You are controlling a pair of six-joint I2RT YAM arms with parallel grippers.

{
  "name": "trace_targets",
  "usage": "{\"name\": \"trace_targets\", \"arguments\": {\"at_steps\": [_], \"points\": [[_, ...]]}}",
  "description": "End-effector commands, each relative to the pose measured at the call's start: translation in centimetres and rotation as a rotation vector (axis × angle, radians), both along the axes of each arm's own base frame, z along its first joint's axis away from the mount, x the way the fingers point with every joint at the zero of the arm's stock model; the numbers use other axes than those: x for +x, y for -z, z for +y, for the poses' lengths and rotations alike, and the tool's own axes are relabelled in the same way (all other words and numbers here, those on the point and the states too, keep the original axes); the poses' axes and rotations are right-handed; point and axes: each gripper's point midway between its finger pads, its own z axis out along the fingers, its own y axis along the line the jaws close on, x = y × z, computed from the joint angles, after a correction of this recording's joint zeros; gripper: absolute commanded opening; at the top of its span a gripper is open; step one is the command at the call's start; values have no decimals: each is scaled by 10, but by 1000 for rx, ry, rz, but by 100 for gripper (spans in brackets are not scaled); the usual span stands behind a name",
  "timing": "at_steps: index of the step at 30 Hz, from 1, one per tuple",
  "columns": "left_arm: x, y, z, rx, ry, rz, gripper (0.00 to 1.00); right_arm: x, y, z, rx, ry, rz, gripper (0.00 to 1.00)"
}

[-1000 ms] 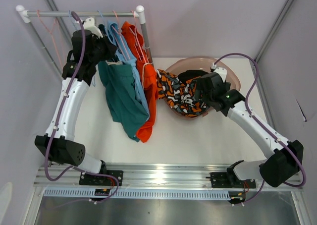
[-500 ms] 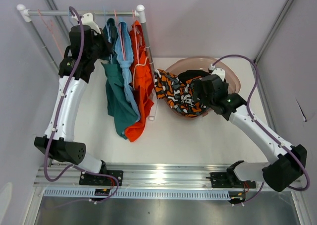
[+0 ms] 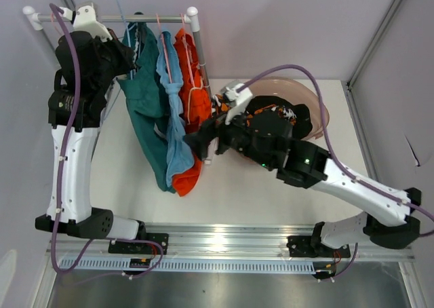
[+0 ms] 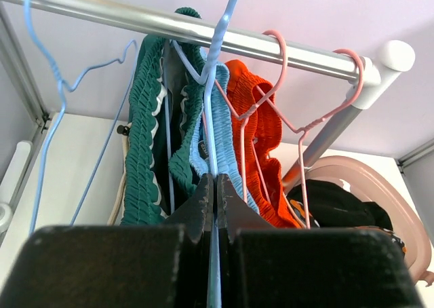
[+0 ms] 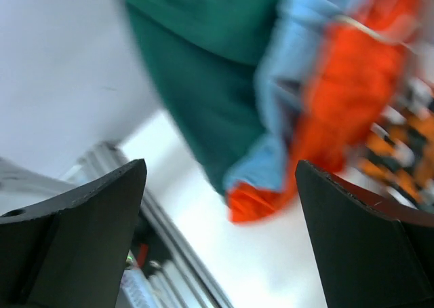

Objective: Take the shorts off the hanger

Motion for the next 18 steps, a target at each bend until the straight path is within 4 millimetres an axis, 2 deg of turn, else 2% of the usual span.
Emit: {"name": "trace_targets", "arguments": {"at_steps": [1,2,3,4,5,8,10,13,14,16,17,18], "points": [[-19,-37,1,-19,0,-118,0,-15,-37,55,57,-72,-94,99],[-19,-35,1,-20,0,-112,0,-16,-23,69,26,-77,-87,99],[-21,-35,2,-21,0,-112,0,-17,-36,78,51,-74,-96,100],[-23,-36,2,-25,1,-117,0,-16,-17,102,13,-82,-83,99],[-24,-35,1,-25,3,-115,0,-23,-15,115,10,-103,-82,100],[-25,-34,1,-26,7,-110,0,-27,-2,154,1,-112,-82,99],[-27,-35,1,-29,9,-110,0,-19,10,172,0,-64,-79,99],[-33,-37,0,-38,16,-114,0,-2,17,181,34,34,-89,99],[-35,-38,0,-41,17,-117,0,3,32,190,22,51,-84,100],[-41,-40,0,-47,22,-121,0,13,41,199,36,95,-95,99],[-44,-41,1,-49,20,-124,0,17,56,208,17,110,-94,99],[-46,-41,2,-50,16,-121,0,19,63,213,6,120,-98,100]]}}
